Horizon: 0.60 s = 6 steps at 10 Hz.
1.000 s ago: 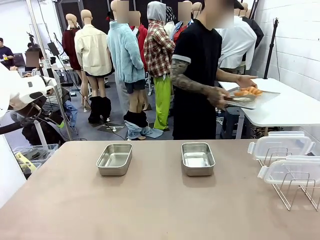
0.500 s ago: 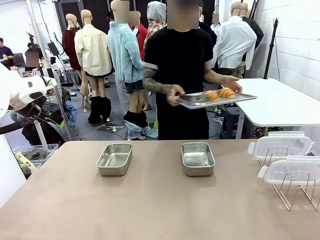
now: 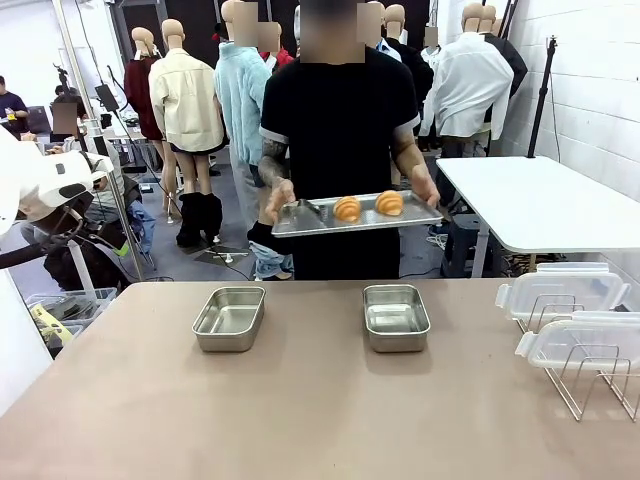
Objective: Place the bread in airtight containers.
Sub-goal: Lift both Airtight Container.
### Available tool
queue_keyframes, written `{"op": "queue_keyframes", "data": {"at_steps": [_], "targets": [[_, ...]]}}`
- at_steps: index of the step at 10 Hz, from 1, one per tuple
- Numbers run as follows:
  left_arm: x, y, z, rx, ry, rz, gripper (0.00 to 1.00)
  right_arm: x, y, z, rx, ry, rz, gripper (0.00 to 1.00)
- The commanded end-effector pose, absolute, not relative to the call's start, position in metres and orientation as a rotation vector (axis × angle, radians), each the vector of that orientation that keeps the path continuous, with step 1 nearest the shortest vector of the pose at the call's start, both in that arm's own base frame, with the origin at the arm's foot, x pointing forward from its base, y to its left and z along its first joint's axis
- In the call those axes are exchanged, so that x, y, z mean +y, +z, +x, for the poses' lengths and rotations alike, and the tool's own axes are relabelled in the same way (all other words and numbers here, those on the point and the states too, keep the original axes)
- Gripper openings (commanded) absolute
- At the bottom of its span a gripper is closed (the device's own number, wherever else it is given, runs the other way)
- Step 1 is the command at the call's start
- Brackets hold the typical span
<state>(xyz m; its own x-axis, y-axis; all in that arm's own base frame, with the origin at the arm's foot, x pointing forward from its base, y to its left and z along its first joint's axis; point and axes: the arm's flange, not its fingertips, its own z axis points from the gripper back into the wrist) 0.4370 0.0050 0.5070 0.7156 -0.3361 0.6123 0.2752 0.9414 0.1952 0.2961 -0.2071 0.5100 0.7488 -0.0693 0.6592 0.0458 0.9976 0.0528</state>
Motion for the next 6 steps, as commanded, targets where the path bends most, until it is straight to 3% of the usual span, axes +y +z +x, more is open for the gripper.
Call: {"op": "queue_keyframes", "data": {"at_steps": [1,6], "targets": [[0.0077,0.5067,0.4339,-0.695,-0.339,0.101,1.00,-0.2073,0.5077,0.2957,-0.719,-0.064,0.044,1.00],[0.0077,0.5067,0.4339,-0.695,-0.339,0.101,1.00,-0.2073,0.5077,0.2957,-0.719,-0.064,0.044,1.00]]}}
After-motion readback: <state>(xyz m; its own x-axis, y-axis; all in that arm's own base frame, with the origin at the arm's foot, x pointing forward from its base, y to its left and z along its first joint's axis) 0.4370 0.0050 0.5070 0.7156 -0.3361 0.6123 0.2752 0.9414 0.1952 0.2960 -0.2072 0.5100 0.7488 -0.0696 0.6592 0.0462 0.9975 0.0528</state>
